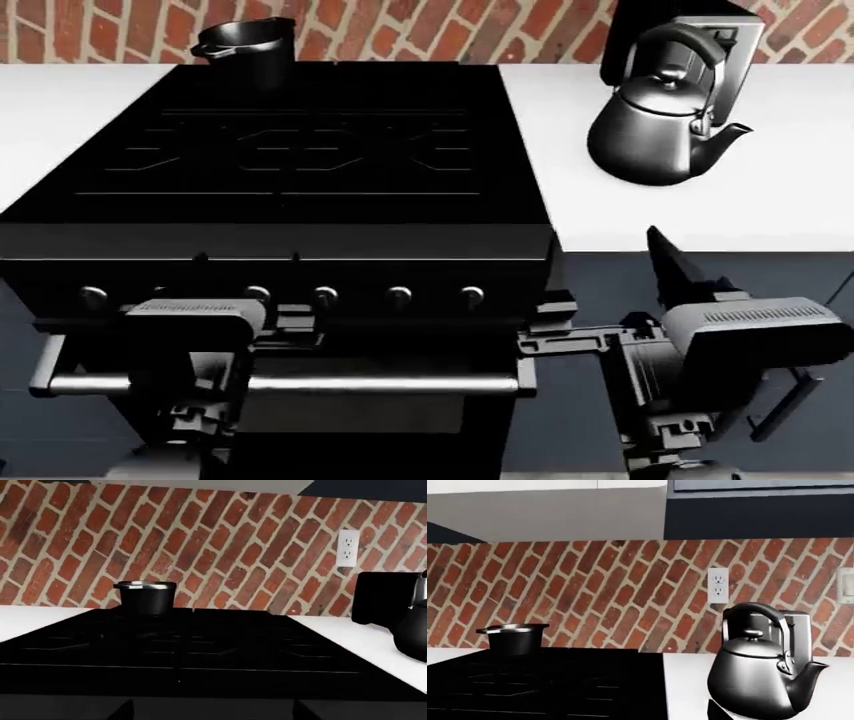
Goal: Pick the kettle from the counter and place it on a stove burner. Then turn the burner on.
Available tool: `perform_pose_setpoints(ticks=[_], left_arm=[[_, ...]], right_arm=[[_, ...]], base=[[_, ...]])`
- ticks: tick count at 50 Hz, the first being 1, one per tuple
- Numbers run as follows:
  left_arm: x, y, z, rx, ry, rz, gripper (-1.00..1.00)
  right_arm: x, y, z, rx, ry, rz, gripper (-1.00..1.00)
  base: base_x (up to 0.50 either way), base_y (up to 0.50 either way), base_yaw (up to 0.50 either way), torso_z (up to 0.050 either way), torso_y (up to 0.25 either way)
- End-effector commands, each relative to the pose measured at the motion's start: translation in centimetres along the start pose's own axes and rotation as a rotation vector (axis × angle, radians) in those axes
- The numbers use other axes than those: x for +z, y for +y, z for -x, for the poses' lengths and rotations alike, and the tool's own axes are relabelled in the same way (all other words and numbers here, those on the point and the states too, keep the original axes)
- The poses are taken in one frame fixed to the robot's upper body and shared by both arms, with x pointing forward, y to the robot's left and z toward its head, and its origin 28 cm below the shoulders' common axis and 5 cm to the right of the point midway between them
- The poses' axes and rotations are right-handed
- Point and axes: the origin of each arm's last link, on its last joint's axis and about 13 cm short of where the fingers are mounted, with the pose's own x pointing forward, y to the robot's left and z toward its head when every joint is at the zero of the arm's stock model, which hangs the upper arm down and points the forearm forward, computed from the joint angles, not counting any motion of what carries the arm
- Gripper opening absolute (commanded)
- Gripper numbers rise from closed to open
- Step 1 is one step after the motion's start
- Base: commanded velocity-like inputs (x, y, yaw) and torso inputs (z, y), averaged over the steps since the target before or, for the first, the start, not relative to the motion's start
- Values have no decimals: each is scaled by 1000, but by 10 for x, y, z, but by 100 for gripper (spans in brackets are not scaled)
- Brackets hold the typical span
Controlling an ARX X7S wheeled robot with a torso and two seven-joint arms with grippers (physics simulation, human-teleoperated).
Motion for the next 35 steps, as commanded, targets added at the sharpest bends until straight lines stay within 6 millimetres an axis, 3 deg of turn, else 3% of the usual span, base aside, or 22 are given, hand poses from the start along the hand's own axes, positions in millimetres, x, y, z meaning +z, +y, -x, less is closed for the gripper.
perform_pose_setpoints(ticks=[1, 12, 22, 35], left_arm=[[53, 0, -20, -7, -133, -14, 100], [55, 0, -20, -13, -134, -33, 100], [58, 0, -18, 8, -133, -57, 100], [63, 3, -20, 64, -152, -94, 100]], right_arm=[[53, 1, -15, 37, -130, 12, 100], [50, -1, -14, 28, -133, 18, 100], [48, 4, -13, 26, -121, 99, 100], [48, 5, -11, 37, -129, 112, 100]], base=[[0, 0, 0, 50, 0], [0, 0, 0, 50, 0], [11, -43, 0, 0, 0], [136, -500, 0, 0, 0]])
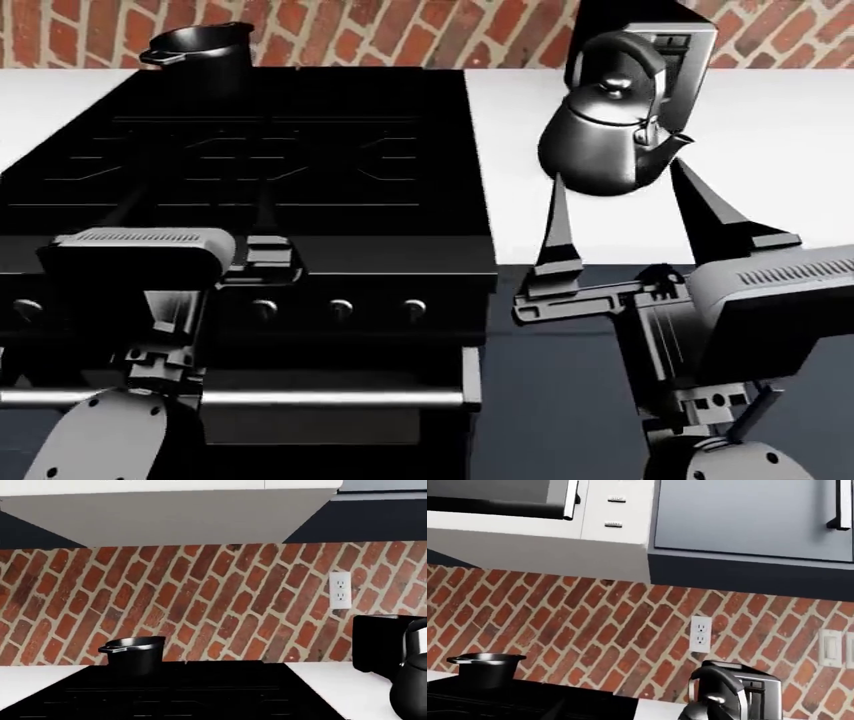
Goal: Pick the kettle from the counter and place it on a stove burner. Then turn the burner on.
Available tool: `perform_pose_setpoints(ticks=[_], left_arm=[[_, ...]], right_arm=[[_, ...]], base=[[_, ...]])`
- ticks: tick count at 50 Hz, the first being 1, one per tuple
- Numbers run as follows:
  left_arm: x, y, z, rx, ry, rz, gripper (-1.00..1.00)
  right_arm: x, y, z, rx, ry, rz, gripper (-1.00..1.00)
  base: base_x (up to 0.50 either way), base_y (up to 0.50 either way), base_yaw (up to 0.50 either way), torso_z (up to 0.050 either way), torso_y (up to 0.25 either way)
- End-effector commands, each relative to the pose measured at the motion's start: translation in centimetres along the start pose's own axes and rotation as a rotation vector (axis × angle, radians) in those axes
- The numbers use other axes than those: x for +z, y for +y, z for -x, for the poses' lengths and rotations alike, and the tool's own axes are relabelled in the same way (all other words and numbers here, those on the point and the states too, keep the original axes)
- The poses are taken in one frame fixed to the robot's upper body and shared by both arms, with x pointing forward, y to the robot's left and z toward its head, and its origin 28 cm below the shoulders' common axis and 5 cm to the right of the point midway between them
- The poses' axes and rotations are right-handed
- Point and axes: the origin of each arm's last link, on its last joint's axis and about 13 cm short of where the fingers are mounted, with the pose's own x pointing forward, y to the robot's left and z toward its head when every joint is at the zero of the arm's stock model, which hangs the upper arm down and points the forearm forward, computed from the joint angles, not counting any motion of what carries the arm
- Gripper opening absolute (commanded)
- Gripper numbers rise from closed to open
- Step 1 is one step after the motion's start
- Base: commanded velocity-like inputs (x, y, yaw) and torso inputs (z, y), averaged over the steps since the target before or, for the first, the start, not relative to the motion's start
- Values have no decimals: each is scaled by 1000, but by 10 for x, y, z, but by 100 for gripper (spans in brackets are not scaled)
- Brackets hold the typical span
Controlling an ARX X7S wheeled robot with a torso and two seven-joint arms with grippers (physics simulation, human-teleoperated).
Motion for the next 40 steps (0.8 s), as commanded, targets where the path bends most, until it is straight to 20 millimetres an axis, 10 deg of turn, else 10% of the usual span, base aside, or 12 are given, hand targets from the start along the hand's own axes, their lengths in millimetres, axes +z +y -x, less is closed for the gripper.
perform_pose_setpoints(ticks=[1, 40], left_arm=[[5, 2, -1, 26, -13, -23, 100], [9, 4, -1, 53, -14, -13, 100]], right_arm=[[1, 1, 1, 3, -6, 15, 100], [17, 3, 8, 5, -81, 13, 100]], base=[[242, -500, 0, 0, 0], [433, -294, 0, 0, 0]])
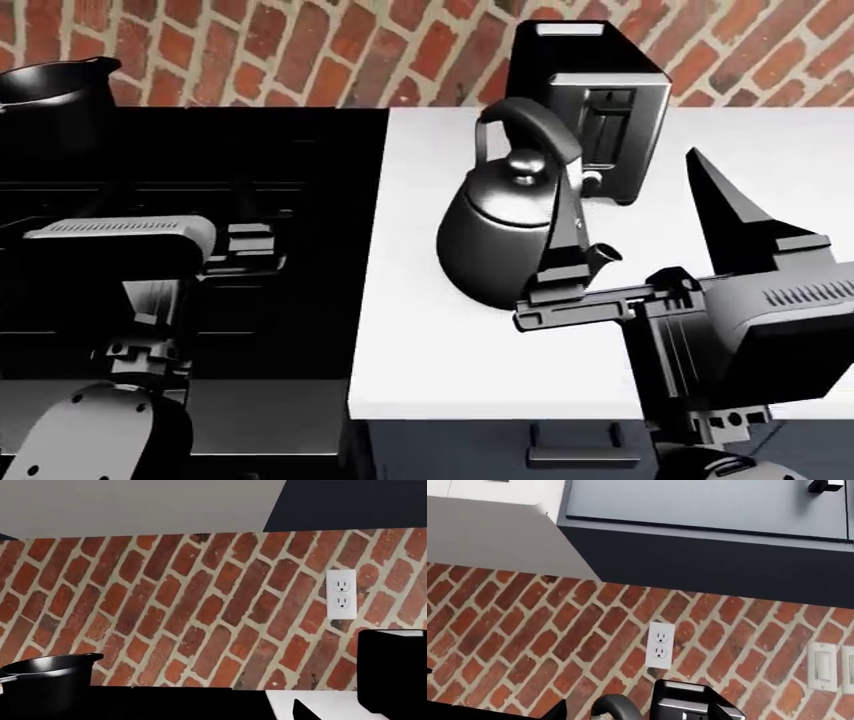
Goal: Pick the kettle from the counter and place it on a stove burner. Then turn the burner on.
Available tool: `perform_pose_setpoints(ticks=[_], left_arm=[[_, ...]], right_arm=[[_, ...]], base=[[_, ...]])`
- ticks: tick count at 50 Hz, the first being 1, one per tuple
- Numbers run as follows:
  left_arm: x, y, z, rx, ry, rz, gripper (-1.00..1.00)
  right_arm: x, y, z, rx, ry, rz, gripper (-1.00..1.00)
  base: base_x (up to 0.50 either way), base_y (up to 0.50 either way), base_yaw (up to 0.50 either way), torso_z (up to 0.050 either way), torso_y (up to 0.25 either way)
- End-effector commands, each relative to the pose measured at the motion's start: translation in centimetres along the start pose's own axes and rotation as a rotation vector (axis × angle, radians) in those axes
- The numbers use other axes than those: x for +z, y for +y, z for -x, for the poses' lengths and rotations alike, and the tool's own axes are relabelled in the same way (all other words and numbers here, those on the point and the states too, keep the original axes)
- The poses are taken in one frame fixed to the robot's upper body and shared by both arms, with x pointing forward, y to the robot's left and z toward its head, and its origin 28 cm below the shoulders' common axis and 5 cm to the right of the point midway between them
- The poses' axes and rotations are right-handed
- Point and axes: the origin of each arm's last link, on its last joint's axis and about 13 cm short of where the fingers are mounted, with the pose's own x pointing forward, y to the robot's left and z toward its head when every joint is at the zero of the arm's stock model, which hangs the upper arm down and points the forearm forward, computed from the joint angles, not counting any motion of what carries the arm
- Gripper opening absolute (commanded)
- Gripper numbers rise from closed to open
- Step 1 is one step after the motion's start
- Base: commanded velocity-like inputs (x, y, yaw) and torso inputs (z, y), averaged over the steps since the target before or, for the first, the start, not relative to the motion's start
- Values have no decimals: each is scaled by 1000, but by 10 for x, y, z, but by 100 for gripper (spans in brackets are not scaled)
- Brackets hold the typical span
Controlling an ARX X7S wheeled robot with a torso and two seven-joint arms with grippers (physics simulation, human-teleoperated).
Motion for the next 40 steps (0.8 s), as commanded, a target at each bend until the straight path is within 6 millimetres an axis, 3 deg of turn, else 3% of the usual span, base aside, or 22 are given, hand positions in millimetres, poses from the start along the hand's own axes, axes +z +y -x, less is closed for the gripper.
perform_pose_setpoints(ticks=[1, 7, 11, 16, 25, 40], left_arm=[[0, 0, 0, 3, 0, -1, 100], [-1, -2, 1, -5, 2, -9, 100], [-2, -3, 1, -13, 5, -13, 100], [-2, -4, 1, -15, 5, -15, 100], [-2, -3, 0, -15, 7, -11, 100], [-1, -1, 0, -10, 6, -7, 100]], right_arm=[[6, 1, 2, 9, -33, -13, 100], [14, -2, 0, 47, -15, -74, 100], [29, -10, -18, 148, 127, -86, 100], [58, -28, -54, 205, 287, -73, 100], [97, -37, -91, 369, 505, -91, 100], [98, -46, -106, 358, 658, -70, 100]], base=[[500, -70, 0, 0, 0], [333, -29, 0, 0, 3], [0, 0, 0, 0, 0], [0, 0, 0, 0, 0], [0, 0, 0, 0, 0], [0, 0, 0, 0, 0]])
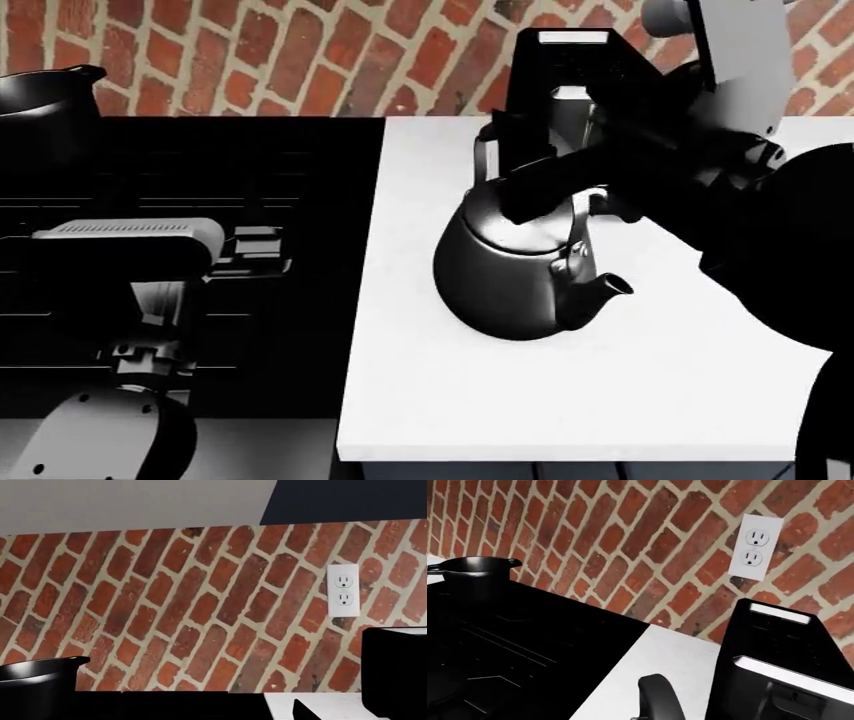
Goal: Pick the kettle from the counter and place it on a stove burner. Then turn the burner on.
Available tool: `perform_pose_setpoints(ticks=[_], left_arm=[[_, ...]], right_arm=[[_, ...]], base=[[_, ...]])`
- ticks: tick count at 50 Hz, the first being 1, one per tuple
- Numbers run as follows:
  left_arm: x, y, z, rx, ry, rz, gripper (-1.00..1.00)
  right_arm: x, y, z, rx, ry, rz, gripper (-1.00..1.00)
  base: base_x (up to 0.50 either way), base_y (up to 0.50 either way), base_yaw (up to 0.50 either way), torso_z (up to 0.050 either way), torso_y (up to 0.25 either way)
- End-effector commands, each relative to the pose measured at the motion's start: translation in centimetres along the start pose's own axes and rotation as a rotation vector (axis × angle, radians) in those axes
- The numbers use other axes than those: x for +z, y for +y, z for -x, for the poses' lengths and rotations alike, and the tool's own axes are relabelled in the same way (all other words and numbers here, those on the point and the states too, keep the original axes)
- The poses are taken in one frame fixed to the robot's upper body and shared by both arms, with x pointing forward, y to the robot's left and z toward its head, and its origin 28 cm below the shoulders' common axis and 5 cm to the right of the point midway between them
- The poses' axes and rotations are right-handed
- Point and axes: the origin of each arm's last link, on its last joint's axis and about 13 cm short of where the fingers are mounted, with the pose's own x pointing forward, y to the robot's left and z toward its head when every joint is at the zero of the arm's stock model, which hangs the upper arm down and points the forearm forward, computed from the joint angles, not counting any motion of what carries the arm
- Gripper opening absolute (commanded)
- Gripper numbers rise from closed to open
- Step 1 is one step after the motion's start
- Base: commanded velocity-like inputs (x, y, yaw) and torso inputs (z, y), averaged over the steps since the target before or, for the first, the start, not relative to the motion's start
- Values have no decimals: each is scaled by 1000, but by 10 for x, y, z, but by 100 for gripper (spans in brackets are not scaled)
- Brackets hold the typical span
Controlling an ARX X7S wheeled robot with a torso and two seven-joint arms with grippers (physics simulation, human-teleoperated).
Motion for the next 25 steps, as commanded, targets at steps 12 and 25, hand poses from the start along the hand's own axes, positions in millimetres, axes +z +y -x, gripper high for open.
perform_pose_setpoints(ticks=[12, 25], left_arm=[[1, 1, 0, -2, 1, -2, 100], [1, 0, 1, -5, 0, -4, 100]], right_arm=[[9, -14, -6, -10, 171, 7, 100], [-10, -17, -21, -15, 238, -5, 100]], base=[[0, 0, 0, 0, 0], [0, 0, 0, 0, 0]])
